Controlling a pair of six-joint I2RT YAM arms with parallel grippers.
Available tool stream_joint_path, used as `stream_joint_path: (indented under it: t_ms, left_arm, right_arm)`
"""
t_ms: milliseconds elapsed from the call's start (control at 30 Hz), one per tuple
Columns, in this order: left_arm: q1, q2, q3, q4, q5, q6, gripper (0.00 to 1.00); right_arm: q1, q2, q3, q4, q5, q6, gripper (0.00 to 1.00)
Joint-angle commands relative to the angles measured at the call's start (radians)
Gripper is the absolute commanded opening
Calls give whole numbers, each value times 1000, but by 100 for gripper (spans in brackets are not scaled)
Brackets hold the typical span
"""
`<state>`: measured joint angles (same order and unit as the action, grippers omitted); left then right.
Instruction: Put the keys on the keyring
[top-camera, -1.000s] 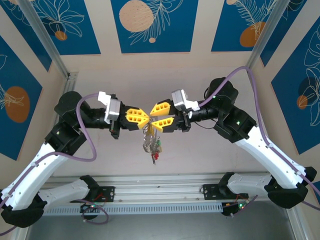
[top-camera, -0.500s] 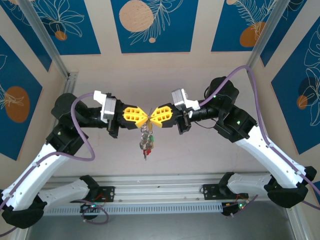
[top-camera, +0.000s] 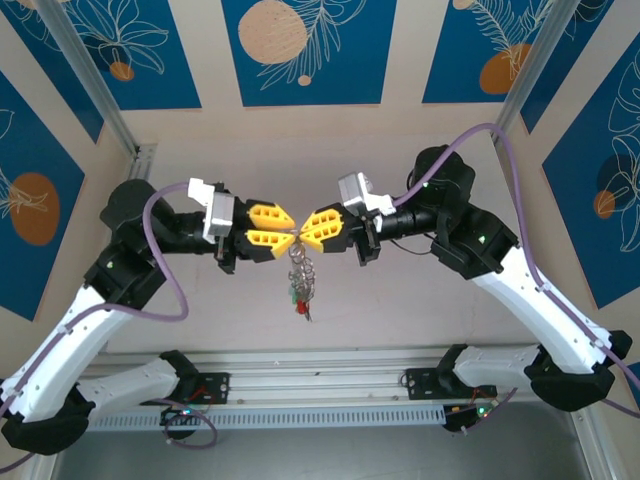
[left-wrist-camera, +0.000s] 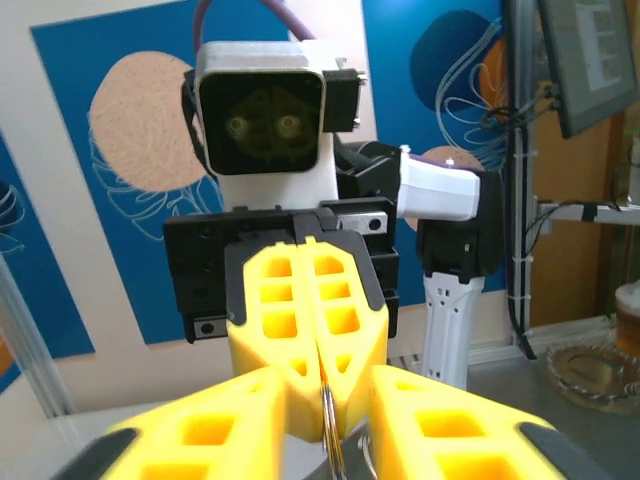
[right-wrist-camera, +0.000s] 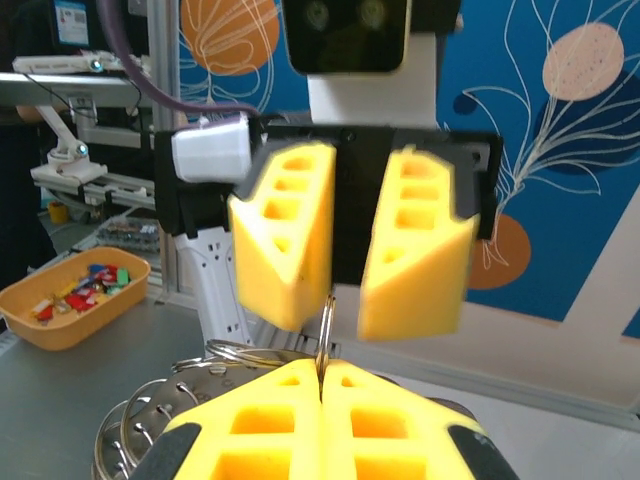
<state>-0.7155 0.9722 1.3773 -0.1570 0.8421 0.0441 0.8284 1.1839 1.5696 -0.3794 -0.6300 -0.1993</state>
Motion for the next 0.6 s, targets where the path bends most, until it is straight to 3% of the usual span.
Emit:
stream_joint_path:
  t_ms: [0,200,567]
  left_arm:
    - [4,5,147,-278,-101,153,38]
    - [5,123,447,-685,-201,293,40]
    - [2,286,643,-939,-312,327,34]
  right_arm:
    - [-1,19,87,-163,59,-78,0]
    - [-1,69,196,-330,116,-161,0]
    - [33,182,388,-539,223,-228,0]
